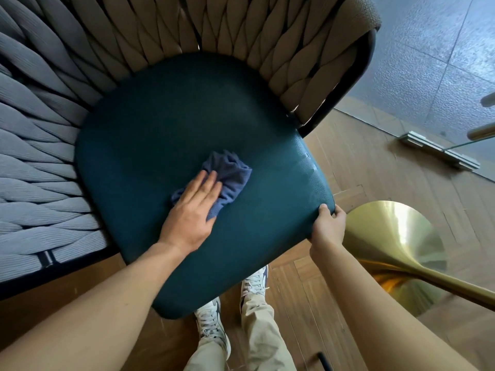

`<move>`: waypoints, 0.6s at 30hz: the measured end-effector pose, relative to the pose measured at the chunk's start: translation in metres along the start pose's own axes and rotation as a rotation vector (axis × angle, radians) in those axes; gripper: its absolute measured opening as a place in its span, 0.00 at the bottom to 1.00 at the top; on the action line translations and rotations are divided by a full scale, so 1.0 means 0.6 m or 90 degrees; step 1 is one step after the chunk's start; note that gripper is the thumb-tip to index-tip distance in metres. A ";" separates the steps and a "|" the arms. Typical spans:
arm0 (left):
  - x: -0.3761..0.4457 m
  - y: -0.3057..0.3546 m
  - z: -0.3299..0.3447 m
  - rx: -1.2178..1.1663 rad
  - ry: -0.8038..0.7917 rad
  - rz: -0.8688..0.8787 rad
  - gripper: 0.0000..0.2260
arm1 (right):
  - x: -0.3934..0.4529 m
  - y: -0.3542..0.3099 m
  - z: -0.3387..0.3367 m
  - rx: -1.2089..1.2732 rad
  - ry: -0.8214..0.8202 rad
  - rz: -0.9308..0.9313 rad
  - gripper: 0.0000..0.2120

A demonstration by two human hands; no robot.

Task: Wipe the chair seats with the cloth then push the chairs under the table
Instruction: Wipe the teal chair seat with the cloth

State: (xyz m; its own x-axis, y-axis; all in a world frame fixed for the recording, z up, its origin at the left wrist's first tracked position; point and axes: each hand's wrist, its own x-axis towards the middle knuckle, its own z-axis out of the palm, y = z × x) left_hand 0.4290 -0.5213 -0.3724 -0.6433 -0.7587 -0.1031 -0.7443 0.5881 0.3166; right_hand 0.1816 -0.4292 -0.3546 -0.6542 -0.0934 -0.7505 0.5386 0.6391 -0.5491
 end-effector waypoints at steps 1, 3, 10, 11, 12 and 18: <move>0.003 0.003 -0.001 -0.007 0.025 -0.072 0.25 | -0.001 0.000 0.000 -0.003 -0.001 0.001 0.20; 0.042 0.044 0.002 -0.034 0.056 -0.251 0.27 | -0.003 0.000 0.000 -0.007 -0.005 0.001 0.20; 0.085 0.121 0.017 -0.011 -0.025 0.036 0.25 | -0.005 -0.008 -0.005 -0.016 -0.017 0.003 0.19; 0.070 0.101 0.013 -0.005 -0.029 0.076 0.24 | -0.007 -0.009 -0.006 -0.018 -0.020 0.005 0.19; 0.060 0.084 0.012 -0.001 -0.018 0.069 0.23 | -0.009 -0.009 -0.007 -0.020 -0.022 0.008 0.19; 0.159 0.182 0.012 -0.062 0.024 -0.282 0.25 | -0.012 -0.008 -0.011 -0.020 -0.033 0.011 0.20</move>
State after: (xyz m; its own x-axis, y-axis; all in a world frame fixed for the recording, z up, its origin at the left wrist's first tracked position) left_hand 0.2852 -0.5273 -0.3542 -0.2579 -0.9421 -0.2143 -0.9246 0.1764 0.3376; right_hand 0.1801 -0.4262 -0.3444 -0.6157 -0.1211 -0.7786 0.5323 0.6646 -0.5243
